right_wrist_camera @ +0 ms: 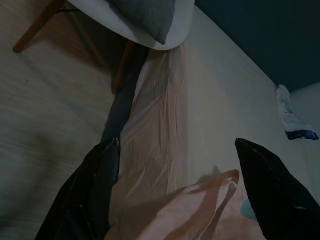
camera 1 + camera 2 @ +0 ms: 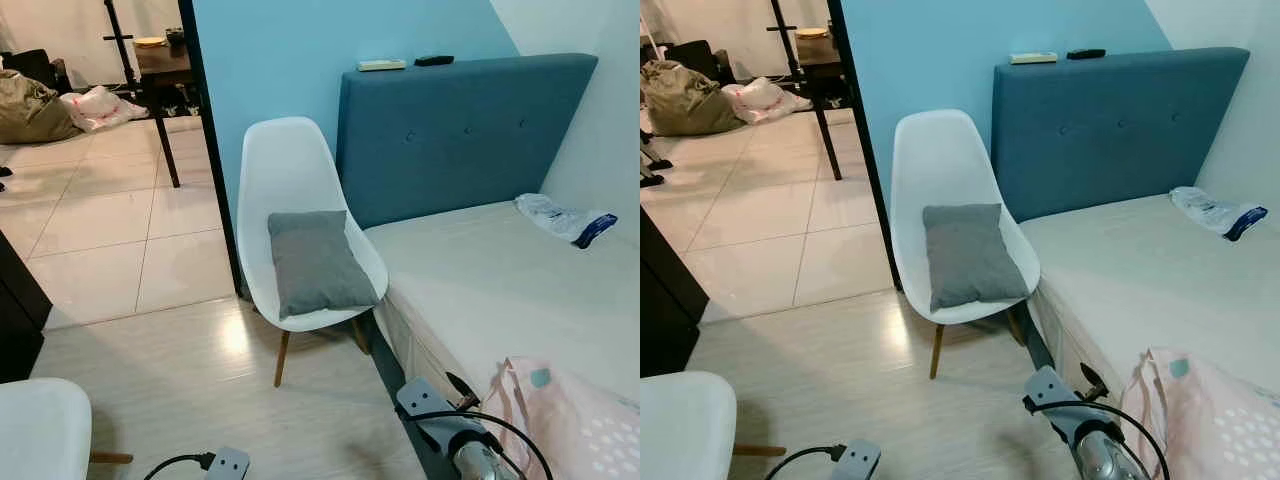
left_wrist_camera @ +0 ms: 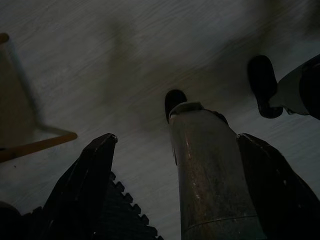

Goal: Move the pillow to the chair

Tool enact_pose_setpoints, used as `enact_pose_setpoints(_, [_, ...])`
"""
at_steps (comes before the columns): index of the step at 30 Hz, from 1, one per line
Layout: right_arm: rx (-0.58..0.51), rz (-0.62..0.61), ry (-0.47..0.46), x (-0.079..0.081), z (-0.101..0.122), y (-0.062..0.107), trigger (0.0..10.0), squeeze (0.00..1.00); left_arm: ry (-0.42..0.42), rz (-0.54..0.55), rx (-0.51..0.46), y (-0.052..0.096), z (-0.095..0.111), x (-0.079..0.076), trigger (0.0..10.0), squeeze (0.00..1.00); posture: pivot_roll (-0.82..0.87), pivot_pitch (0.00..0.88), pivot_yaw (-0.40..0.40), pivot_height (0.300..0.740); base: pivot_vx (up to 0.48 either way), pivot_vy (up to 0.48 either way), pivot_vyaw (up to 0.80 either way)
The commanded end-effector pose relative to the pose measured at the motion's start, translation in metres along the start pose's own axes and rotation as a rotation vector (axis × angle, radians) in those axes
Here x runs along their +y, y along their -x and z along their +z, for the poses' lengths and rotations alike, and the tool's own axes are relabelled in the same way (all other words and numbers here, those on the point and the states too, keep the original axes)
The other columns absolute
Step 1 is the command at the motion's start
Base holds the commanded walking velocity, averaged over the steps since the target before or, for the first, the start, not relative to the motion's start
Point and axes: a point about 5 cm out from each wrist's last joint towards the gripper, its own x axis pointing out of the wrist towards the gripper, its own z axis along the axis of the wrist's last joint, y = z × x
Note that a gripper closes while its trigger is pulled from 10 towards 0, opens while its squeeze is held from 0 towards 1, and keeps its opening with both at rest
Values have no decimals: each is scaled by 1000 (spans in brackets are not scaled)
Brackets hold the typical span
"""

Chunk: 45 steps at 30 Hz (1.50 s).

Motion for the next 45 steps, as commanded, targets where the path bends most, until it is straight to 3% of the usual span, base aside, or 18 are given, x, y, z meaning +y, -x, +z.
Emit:
enact_pose_setpoints(1, [-9, -7, -15, 0, 2, -1, 10000, 0, 8, 12, 18, 1, -5, 3, 10000, 0, -20, 0, -18, 740, 0, 0, 0])
enact_pose_setpoints(45, [-12, -10, -16, -3, 1, 0, 10000, 0, -7, -2, 34, 1, -9, 0, 10000, 0, -85, 0, 30, 740, 0, 0, 0])
